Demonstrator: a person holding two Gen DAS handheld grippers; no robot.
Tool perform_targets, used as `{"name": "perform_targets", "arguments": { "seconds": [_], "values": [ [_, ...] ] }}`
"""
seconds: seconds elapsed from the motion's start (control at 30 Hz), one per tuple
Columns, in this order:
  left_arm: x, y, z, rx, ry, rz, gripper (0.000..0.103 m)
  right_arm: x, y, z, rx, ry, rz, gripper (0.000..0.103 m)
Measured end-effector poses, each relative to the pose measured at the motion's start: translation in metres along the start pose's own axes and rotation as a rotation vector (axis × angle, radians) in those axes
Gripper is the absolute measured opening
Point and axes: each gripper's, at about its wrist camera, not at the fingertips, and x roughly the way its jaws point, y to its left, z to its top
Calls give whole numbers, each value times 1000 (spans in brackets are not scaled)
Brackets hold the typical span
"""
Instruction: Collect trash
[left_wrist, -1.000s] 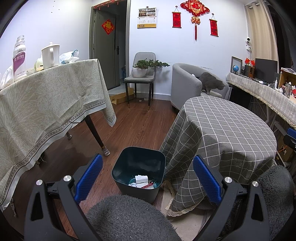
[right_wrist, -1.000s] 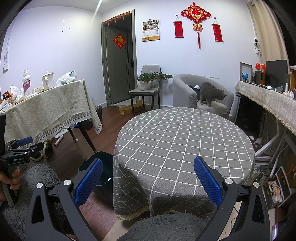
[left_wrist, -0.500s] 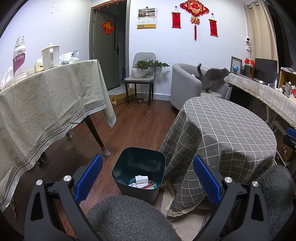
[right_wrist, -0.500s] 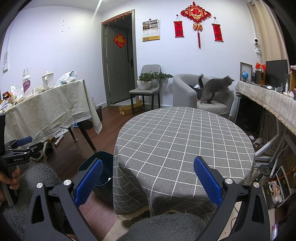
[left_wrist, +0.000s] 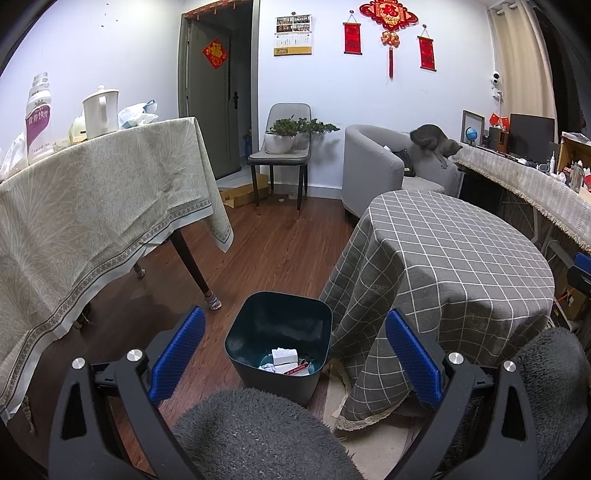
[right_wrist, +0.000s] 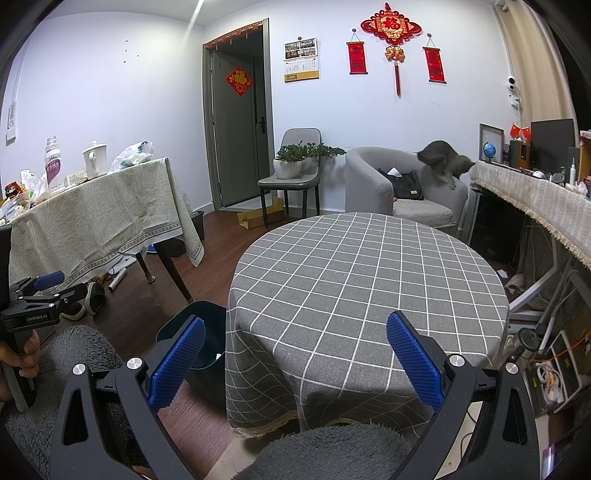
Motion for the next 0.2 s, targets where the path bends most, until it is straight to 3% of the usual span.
{"name": "perform_targets", "arguments": {
  "seconds": [0.2],
  "values": [
    [1,0,0,-1,3,0,100,0,0,0,0,0,1,100]
  ]
}}
